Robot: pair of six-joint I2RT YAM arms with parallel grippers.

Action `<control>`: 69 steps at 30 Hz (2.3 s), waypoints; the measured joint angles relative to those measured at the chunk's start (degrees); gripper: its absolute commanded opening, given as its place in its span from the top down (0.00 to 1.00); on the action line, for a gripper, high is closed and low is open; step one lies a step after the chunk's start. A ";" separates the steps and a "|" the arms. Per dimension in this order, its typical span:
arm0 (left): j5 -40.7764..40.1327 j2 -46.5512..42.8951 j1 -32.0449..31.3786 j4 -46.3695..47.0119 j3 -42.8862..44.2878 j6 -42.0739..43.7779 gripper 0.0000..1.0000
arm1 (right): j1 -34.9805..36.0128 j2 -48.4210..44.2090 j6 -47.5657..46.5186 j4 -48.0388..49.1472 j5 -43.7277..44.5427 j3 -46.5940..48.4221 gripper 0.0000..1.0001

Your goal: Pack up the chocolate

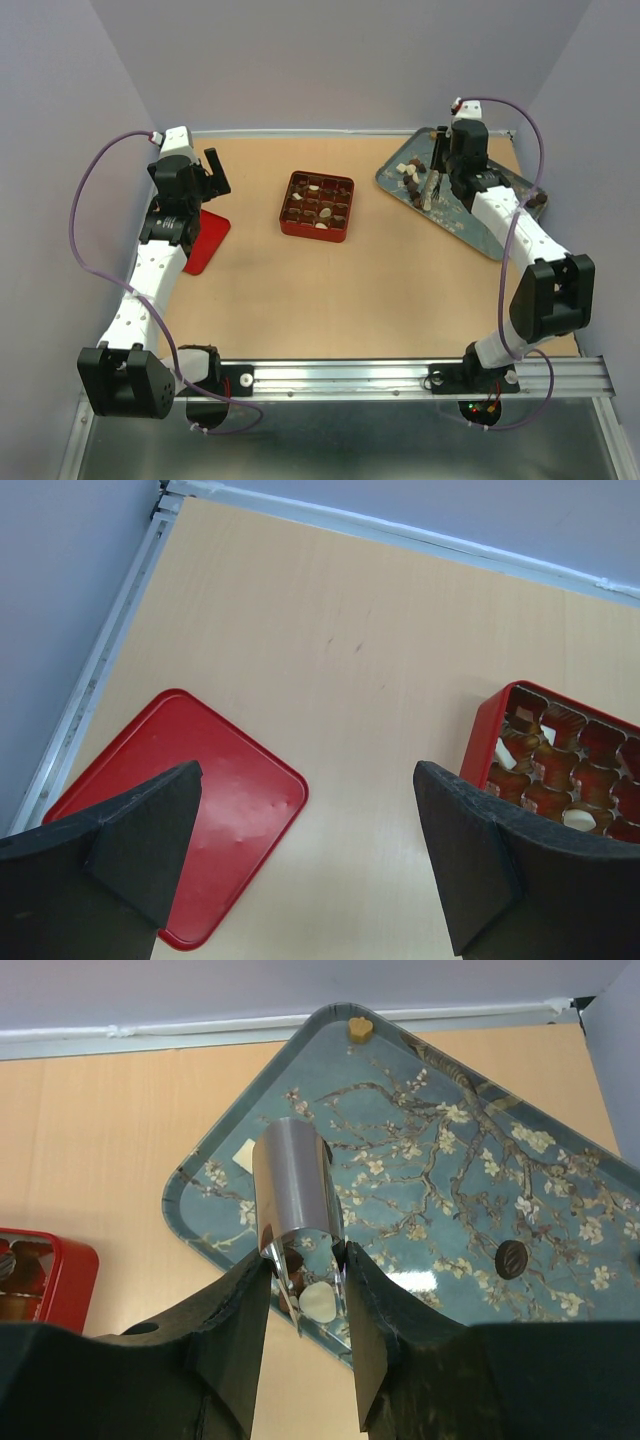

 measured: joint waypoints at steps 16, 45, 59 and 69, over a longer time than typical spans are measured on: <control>-0.02 0.04 0.00 0.00 0.00 0.00 0.01 | -0.66 1.01 -0.02 2.12 0.20 -1.49 0.60; -0.04 0.39 0.00 0.00 0.00 0.02 0.01 | -0.94 -4.17 -0.04 3.34 -2.67 -3.63 0.77; -0.04 0.39 0.00 0.00 0.00 0.00 0.01 | 16.81 -1.03 0.72 2.03 -5.01 4.59 0.77; -0.11 0.39 0.00 0.00 0.00 0.02 0.01 | 29.03 6.91 1.95 1.95 -9.92 12.35 0.77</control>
